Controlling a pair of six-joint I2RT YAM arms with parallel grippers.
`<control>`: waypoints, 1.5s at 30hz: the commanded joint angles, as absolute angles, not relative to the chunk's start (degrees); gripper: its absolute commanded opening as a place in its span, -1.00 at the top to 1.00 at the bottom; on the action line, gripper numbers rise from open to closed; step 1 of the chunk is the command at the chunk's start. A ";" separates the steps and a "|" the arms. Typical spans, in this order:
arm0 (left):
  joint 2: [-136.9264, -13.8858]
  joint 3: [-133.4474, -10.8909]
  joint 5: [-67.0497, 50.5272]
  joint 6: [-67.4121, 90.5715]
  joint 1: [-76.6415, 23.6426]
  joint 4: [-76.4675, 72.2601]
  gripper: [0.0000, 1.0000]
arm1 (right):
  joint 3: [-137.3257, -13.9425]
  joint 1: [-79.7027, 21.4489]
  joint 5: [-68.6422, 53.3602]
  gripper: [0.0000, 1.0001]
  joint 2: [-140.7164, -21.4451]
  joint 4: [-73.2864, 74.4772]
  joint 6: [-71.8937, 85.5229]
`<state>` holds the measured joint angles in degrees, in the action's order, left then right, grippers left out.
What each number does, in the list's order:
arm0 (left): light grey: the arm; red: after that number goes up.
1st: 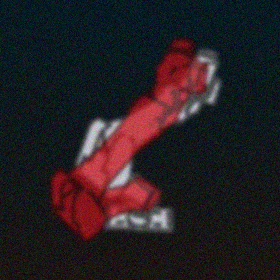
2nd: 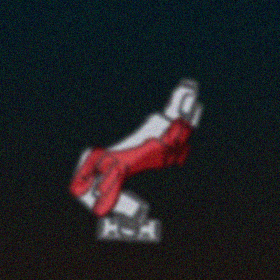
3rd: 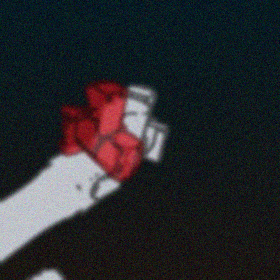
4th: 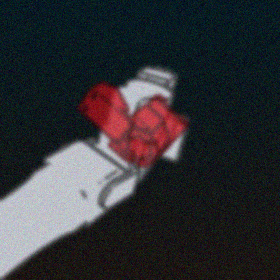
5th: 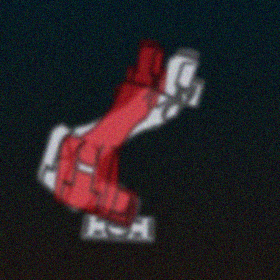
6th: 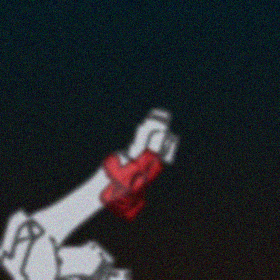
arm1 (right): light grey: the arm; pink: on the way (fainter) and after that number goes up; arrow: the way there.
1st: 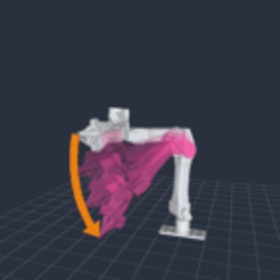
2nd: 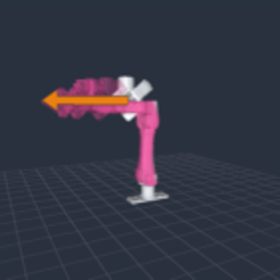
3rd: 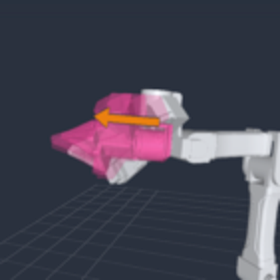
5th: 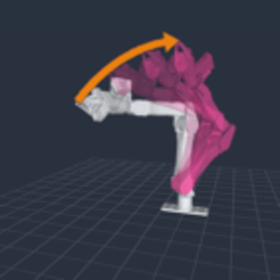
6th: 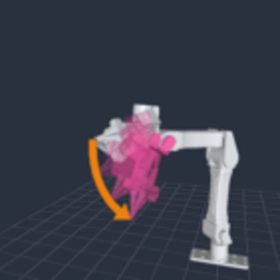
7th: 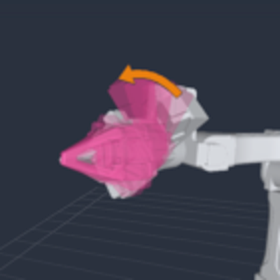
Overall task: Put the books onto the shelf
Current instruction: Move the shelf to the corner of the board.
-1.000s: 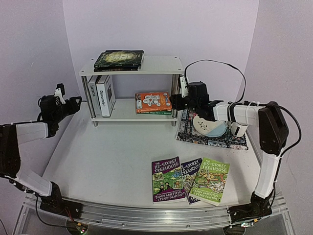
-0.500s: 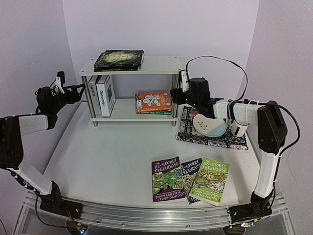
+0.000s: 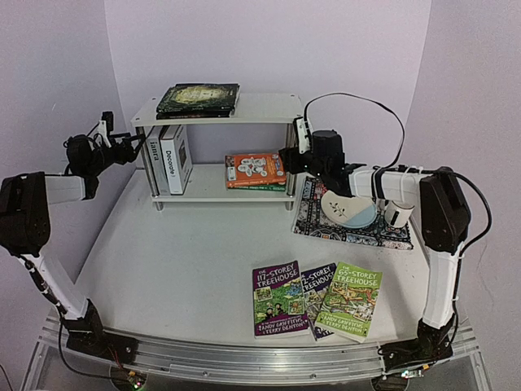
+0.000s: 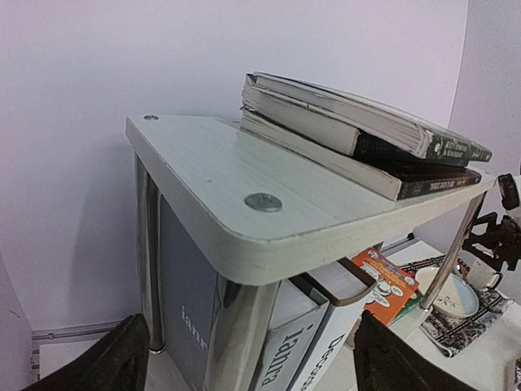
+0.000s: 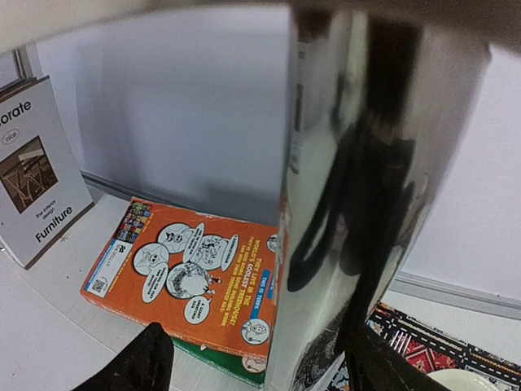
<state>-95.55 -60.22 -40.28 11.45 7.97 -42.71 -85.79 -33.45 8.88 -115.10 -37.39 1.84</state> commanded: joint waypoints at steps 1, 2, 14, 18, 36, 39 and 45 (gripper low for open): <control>-97.43 -65.46 -44.70 9.19 8.06 -45.86 -0.61 | -89.09 -33.49 9.24 -0.43 -115.25 -40.80 0.93; -97.85 -65.90 -44.92 9.03 8.05 -45.87 -0.55 | -89.21 -33.49 9.09 -0.42 -115.29 -40.83 0.91; -101.29 -69.93 -45.64 10.01 8.08 -45.89 -0.27 | -89.64 -33.49 8.34 -0.23 -115.09 -40.71 0.79; -102.03 -71.18 -46.54 10.36 8.03 -45.89 -0.18 | -89.73 -33.49 8.18 -0.11 -114.56 -40.74 0.63; -99.76 -70.59 -47.35 10.62 8.08 -45.92 0.54 | -87.71 -33.49 7.03 0.48 -111.50 -41.60 1.06; -99.12 -70.27 -47.72 10.94 8.08 -45.88 0.65 | -86.68 -33.49 6.79 0.50 -110.54 -41.59 1.26; -97.03 -68.46 -47.66 10.99 8.07 -45.88 0.75 | -84.50 -33.49 6.16 0.53 -108.83 -41.60 1.53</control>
<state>-101.52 -68.86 -46.61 9.34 8.03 -43.53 -85.75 -32.45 8.89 -114.46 -38.91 1.54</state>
